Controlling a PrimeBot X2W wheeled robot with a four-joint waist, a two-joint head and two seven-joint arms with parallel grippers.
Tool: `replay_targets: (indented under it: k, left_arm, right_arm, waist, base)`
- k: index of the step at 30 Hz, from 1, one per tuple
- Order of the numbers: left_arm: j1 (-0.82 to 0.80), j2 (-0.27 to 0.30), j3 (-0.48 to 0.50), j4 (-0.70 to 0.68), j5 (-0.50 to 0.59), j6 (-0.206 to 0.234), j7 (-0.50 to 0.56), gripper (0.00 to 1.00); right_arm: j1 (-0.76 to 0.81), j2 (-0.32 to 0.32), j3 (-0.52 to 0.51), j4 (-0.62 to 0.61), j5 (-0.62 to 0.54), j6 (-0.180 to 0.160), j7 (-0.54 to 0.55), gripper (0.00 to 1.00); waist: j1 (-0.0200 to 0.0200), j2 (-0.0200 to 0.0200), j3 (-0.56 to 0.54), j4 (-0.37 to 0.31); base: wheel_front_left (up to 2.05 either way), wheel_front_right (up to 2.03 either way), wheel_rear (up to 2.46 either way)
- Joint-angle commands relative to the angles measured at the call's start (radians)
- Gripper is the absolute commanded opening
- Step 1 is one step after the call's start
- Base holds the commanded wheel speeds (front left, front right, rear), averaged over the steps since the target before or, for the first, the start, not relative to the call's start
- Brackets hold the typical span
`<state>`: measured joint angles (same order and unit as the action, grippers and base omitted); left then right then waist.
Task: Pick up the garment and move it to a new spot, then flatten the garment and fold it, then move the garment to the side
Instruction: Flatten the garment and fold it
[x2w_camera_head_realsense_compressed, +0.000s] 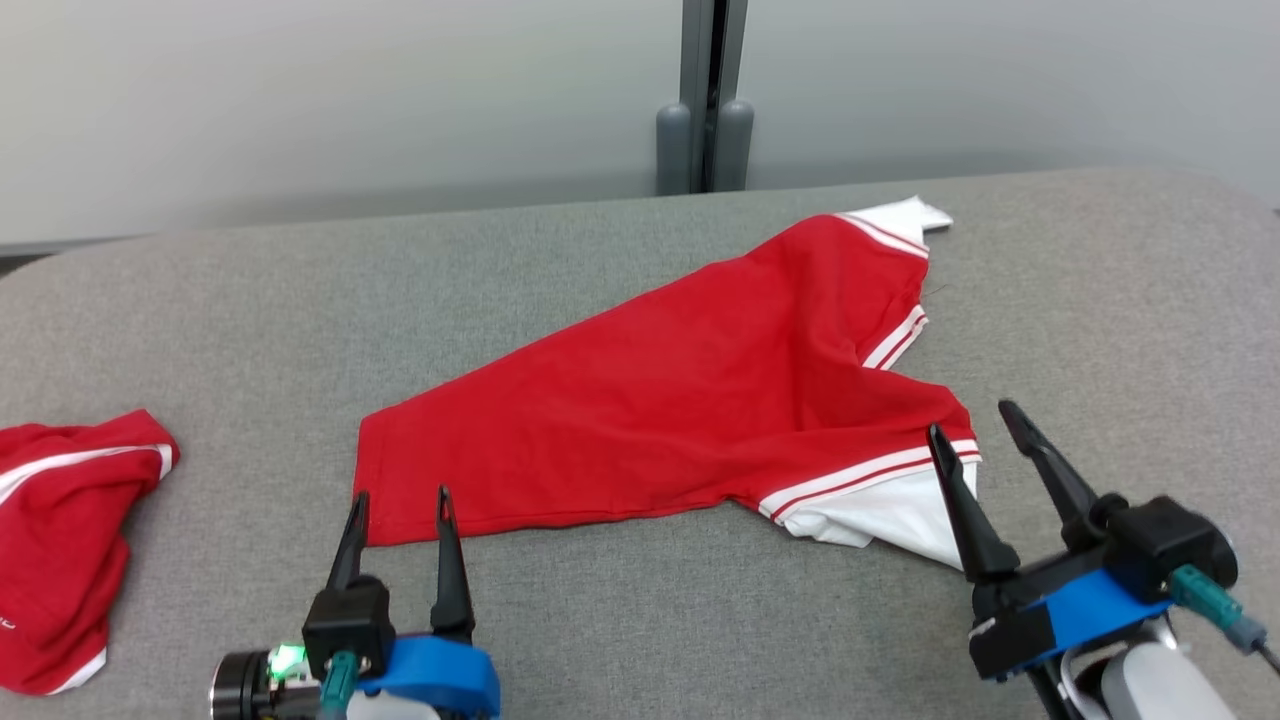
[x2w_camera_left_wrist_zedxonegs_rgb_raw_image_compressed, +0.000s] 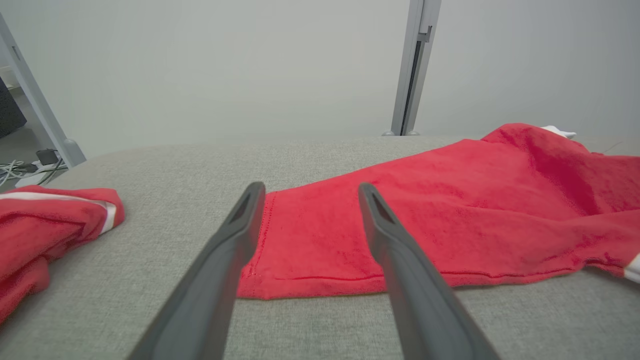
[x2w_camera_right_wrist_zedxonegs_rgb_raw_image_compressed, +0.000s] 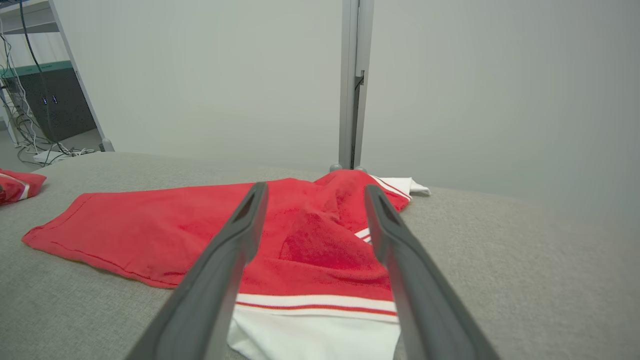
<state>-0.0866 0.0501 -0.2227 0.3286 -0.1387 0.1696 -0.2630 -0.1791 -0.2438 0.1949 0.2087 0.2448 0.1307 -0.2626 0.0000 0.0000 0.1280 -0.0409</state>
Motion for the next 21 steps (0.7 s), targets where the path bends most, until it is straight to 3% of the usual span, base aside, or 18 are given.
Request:
replay_targets:
  k: [1,11,21]
  left_arm:
    - [0.025,0.0,0.007,-0.008,0.01,0.005,-0.003,1.0]
    - [0.112,0.0,0.04,-0.008,0.019,-0.003,-0.003,1.0]
    - [0.125,0.0,0.055,-0.004,0.001,-0.014,-0.003,1.0]
  right_arm:
    - [0.03,0.016,-0.011,0.01,-0.005,0.0,-0.003,1.0]
    - [0.096,0.064,-0.003,0.065,-0.02,0.0,-0.003,1.0]
    - [0.098,0.062,0.016,0.094,-0.009,0.0,-0.003,1.0]
  waist:
    - [0.0,0.0,-0.021,-0.01]
    - [0.0,0.0,-0.086,-0.013]
    - [0.0,0.0,-0.099,-0.014]
  base:
    - [0.0,0.0,0.0]
    - [0.0,0.0,0.0]
    - [0.0,0.0,0.0]
